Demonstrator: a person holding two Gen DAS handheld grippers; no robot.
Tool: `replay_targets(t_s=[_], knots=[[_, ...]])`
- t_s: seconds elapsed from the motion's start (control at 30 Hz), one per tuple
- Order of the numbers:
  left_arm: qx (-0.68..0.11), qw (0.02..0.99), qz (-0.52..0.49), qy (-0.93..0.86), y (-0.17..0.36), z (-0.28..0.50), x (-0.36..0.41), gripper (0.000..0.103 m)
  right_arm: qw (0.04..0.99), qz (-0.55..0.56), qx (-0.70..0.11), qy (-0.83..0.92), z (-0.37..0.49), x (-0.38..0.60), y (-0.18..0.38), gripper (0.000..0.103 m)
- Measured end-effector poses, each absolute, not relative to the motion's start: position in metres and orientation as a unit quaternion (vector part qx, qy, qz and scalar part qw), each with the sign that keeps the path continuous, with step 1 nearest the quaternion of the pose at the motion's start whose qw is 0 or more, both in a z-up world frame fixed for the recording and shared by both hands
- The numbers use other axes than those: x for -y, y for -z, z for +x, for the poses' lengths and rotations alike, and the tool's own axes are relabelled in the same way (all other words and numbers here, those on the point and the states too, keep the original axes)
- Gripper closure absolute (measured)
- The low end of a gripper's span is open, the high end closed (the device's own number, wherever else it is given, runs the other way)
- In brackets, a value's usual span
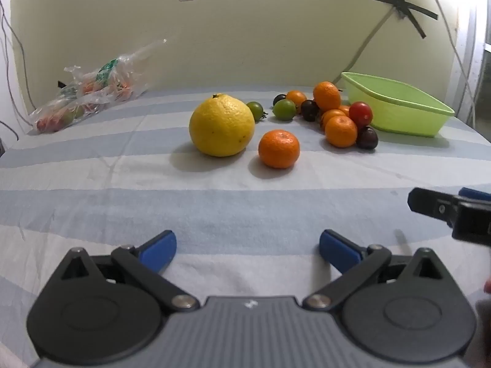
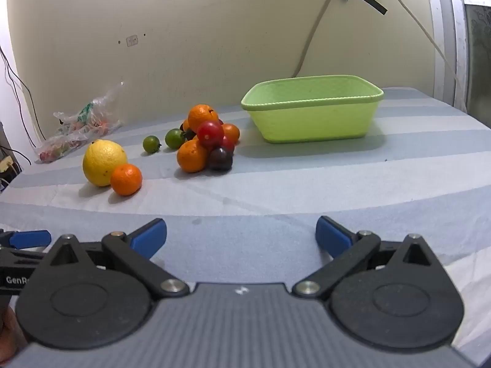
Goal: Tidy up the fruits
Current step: 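Reach the left gripper to the large yellow citrus and grasp it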
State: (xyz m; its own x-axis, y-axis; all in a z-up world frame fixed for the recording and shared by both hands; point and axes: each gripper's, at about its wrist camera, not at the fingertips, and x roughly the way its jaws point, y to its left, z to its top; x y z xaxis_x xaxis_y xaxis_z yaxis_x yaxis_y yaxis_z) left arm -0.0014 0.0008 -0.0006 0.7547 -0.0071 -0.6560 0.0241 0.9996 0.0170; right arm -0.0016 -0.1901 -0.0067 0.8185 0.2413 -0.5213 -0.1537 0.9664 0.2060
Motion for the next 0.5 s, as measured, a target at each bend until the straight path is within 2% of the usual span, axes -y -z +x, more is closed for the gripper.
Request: replay_targets(t_s=[0.17,0.4,0.5], knots=[[-0.343,0.939,0.013,0.021,0.002,-0.007,-0.004,0.000,0.951,0.066,-0.284,-0.102,-0.002,0.187,0.006,0.000],[-0.320,0.944,-0.050,0.061,-0.006,-0.013,-0.038,0.000,0.951,0.059,-0.281,-0.114,-0.003,0.185,0.006,0.000],[-0.282,0.958,-0.031,0.050,-0.016,-0.014,-0.051,0.001,0.951,0.031,-0.273,-0.140,-0.004,0.176,0.004,0.013]])
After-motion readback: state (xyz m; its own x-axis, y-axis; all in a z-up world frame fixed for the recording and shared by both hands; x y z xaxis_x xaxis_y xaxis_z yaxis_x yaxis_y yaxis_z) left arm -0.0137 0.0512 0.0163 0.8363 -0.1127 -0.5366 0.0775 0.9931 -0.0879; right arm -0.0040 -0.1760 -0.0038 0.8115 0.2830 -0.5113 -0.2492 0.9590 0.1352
